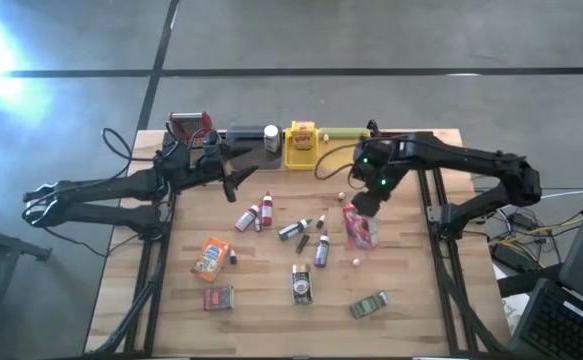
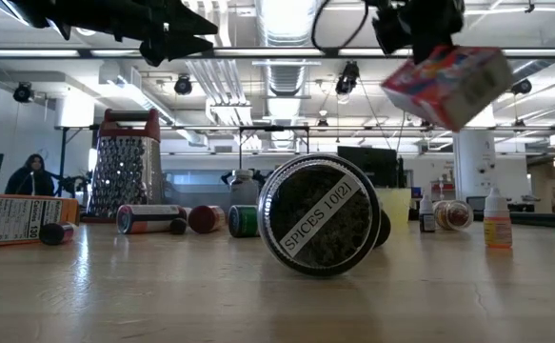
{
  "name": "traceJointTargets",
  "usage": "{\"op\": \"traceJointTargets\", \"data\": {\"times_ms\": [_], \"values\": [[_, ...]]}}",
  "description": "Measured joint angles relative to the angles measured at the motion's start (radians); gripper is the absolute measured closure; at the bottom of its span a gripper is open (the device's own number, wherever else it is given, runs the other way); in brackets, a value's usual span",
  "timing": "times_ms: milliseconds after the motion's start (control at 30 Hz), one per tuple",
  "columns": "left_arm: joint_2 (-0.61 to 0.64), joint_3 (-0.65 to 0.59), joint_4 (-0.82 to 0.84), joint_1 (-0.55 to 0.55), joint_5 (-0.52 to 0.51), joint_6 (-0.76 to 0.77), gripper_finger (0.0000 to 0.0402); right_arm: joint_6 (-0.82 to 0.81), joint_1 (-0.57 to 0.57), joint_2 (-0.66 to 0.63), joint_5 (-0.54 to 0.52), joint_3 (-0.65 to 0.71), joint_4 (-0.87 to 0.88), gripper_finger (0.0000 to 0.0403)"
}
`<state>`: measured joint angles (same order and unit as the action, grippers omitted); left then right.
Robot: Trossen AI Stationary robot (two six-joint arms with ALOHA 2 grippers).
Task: Pick & Place Kitchen Items
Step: Put the red cereal box into the yellow bin
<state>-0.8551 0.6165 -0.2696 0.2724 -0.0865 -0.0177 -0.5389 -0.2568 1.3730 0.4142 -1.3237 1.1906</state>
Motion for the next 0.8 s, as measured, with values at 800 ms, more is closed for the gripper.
{"op": "traceJointTargets", "data": {"times_ms": [800], "values": [[0.0,0.0,0.001,0.0,0.0,0.0,0.0138,0.544,-0.215,0.159,-0.136,-0.145,-0.472,0.0241]]}}
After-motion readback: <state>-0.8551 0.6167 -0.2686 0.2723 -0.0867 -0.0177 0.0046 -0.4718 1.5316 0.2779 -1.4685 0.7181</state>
